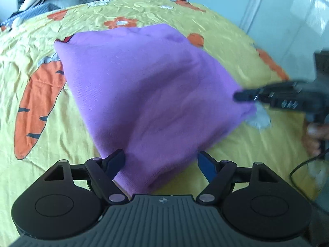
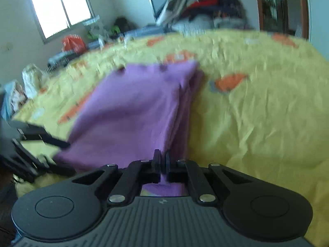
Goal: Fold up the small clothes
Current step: 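Open the right gripper and release the folded purple sweater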
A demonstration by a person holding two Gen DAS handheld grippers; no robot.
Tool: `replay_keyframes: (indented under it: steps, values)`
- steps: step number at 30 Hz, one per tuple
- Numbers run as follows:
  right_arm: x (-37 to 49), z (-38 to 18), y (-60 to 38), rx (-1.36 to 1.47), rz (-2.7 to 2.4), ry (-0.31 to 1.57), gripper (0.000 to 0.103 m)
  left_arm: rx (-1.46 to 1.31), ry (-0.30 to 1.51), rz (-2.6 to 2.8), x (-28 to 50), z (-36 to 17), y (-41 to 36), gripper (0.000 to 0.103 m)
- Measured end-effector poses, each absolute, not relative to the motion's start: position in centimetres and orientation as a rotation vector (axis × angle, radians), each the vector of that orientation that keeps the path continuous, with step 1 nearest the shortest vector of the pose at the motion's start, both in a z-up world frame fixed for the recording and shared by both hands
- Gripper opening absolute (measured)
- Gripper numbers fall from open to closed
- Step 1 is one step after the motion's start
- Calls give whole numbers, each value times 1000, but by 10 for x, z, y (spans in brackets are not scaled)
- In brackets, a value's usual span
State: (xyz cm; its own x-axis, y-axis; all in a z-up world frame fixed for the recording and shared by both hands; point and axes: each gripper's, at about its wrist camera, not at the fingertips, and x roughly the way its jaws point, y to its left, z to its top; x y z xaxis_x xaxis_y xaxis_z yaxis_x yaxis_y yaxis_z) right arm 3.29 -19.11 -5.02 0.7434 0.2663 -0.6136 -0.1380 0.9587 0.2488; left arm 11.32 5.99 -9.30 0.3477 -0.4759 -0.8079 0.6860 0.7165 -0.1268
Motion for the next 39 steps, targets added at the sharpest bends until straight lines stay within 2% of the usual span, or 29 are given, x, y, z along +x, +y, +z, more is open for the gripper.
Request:
replay_keyframes:
  steps: [3, 7, 9, 10, 11, 12, 13, 17, 22, 27, 31, 39]
  values:
    - [23, -38, -190, 140, 209, 695, 3, 253, 970, -774, 107, -90, 64, 76]
    - [26, -69, -200, 164, 207, 790, 4, 227, 1002, -775, 106, -91, 82, 76]
    - [24, -61, -204, 184, 185, 777, 19, 171, 1006, -774, 116, -85, 91, 76]
    - [25, -54, -202, 155, 172, 746, 34, 119, 991, -772, 123, -78, 96, 78]
    - [27, -47, -198, 115, 158, 713, 53, 74, 974, -769, 130, -70, 99, 80]
    - [34, -42, -194, 77, 151, 693, 62, 46, 955, -763, 138, -63, 98, 85]
    - [44, -38, -187, 48, 154, 677, 67, 26, 928, -749, 147, -56, 94, 89]
    - [89, -36, -163, -4, 178, 666, 65, -19, 883, -680, 202, -52, 60, 89]
    - [121, -46, -136, -43, 206, 688, 66, 71, 933, -559, 263, -78, 15, 80]
    - [142, -67, -141, -46, 201, 766, 66, 151, 910, -547, 263, -90, 9, 85]
    - [141, -71, -147, -37, 198, 785, 77, 192, 882, -560, 257, -96, 13, 89]
    - [154, -54, -136, -111, 165, 738, 78, 101, 907, -556, 253, -82, 28, 88]
